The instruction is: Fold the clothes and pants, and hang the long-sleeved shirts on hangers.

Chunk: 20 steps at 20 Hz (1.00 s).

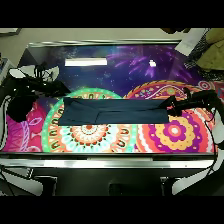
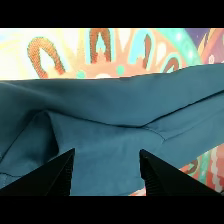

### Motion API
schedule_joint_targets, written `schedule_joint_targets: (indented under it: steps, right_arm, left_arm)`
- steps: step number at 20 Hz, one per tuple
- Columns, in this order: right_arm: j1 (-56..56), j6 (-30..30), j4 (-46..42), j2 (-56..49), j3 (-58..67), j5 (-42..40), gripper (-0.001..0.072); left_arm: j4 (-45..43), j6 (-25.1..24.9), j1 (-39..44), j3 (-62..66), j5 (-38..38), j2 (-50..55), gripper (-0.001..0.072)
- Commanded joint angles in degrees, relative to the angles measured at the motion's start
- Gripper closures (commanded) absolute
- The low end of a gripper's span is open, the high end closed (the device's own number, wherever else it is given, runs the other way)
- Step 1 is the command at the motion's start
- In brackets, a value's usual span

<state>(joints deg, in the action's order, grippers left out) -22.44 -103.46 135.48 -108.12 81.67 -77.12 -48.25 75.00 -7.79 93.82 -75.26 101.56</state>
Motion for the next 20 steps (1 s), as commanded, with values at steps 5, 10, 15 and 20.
schedule_joint_targets:
  steps: [5, 10, 15, 20]
  right_arm:
    - [3.65, 0.92, -1.03, 1.4, 0.0, 3.26, 0.0679]
    - [3.65, 9.99, -10.51, 10.4, 2.62, 1.51, 0.068]
    - [3.65, 17.49, -19.85, 19.17, 6.95, -1.46, 0.068]
    - [3.65, 19.08, -24.17, 26.4, 10.58, -6.14, 0.068]
  left_arm:
    - [0.09, 1.11, 1.49, 0.07, 0.13, 0.09, 0.0701]
    - [0.11, 9.51, 9.75, -0.24, 4.57, 1.03, 0.0693]
    - [3.72, 19.21, 25.31, -0.22, 15.26, 5.86, 0.0694]
    - [17.79, 20.24, 40.22, -0.17, 28.13, 11.89, 0.0694]
